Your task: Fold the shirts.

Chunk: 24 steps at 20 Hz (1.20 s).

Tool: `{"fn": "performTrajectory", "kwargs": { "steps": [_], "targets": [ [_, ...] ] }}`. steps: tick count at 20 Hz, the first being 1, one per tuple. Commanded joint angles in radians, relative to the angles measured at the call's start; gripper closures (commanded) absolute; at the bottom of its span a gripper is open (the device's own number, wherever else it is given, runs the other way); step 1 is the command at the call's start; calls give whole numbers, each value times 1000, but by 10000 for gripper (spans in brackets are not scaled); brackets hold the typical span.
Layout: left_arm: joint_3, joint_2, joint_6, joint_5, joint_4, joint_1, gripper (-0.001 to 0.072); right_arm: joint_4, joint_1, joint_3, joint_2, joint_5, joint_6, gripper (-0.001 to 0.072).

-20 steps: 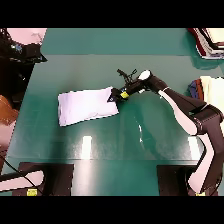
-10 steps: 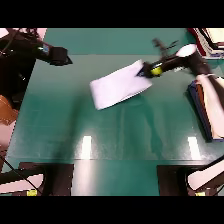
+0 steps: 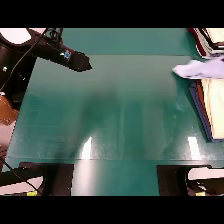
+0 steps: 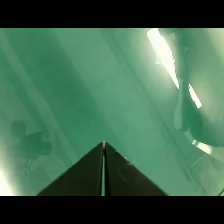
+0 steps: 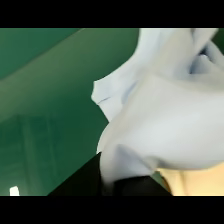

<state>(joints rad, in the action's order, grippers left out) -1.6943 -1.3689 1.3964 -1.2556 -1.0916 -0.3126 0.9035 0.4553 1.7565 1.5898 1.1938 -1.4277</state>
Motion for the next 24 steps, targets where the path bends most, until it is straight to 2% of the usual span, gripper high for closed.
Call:
{"fn": "performTrajectory", "kwargs": {
  "steps": [1, 7, 13, 18, 24],
  "targets": [
    [0, 0, 3, 43, 0, -24, 683, -91, 152, 2, 9, -66, -3, 690],
    [0, 0, 13, 66, 0, -24, 683, -205, 177, 59, 25, -89, 53, 690],
    [0, 0, 10, 66, 0, -24, 683, -140, 178, 308, 3, 66, 51, 690],
    [0, 0, 10, 57, 0, -24, 683, -8, 178, 122, -173, 53, 52, 690],
    [0, 0, 9, 50, -1, -24, 683, -7, 280, -129, -359, 127, 51, 690]
  ]
}}
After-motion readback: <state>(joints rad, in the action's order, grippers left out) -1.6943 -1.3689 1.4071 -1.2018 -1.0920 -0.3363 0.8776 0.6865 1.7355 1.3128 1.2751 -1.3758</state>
